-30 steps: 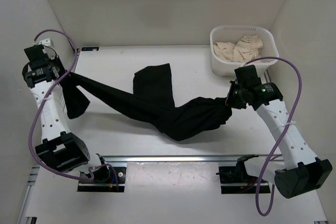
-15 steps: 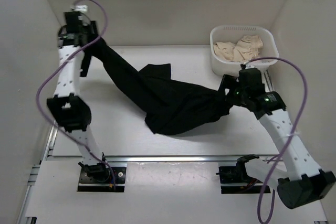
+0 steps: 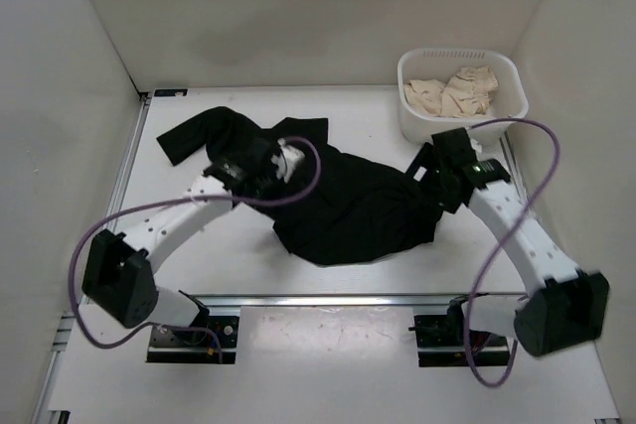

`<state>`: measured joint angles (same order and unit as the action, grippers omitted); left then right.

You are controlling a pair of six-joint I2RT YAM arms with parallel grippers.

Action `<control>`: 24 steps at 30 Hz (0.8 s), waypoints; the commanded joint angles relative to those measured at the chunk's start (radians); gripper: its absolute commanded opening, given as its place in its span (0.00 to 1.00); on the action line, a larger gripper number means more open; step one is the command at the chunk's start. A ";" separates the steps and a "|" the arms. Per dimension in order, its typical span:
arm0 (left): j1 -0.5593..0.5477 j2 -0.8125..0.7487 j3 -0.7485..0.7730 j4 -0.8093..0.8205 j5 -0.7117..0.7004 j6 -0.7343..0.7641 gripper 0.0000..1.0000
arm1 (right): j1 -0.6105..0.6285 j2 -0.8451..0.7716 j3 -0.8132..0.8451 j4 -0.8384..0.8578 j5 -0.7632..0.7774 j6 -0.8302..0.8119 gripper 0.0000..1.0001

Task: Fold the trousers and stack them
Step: Flatten the trousers out

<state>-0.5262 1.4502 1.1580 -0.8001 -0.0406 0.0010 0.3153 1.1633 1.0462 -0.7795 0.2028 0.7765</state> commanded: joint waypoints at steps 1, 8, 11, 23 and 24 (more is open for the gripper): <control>-0.127 -0.025 -0.141 0.029 -0.042 -0.001 1.00 | -0.001 0.222 0.090 0.076 -0.020 0.082 0.99; -0.202 0.104 -0.127 0.113 0.010 -0.001 1.00 | -0.001 0.550 0.273 0.011 0.012 0.083 0.99; -0.213 0.186 -0.127 0.134 0.010 -0.001 1.00 | -0.001 0.650 0.293 -0.047 -0.005 0.070 0.99; -0.043 0.234 -0.034 0.136 0.070 -0.001 0.14 | 0.019 0.596 0.245 0.039 -0.180 -0.019 0.00; 0.022 0.189 -0.034 0.136 0.042 -0.001 0.14 | 0.034 0.605 0.283 0.039 -0.180 -0.041 0.00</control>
<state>-0.6144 1.7309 1.0790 -0.6781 0.0448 0.0006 0.3244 1.8053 1.2285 -0.7612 0.0750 0.7906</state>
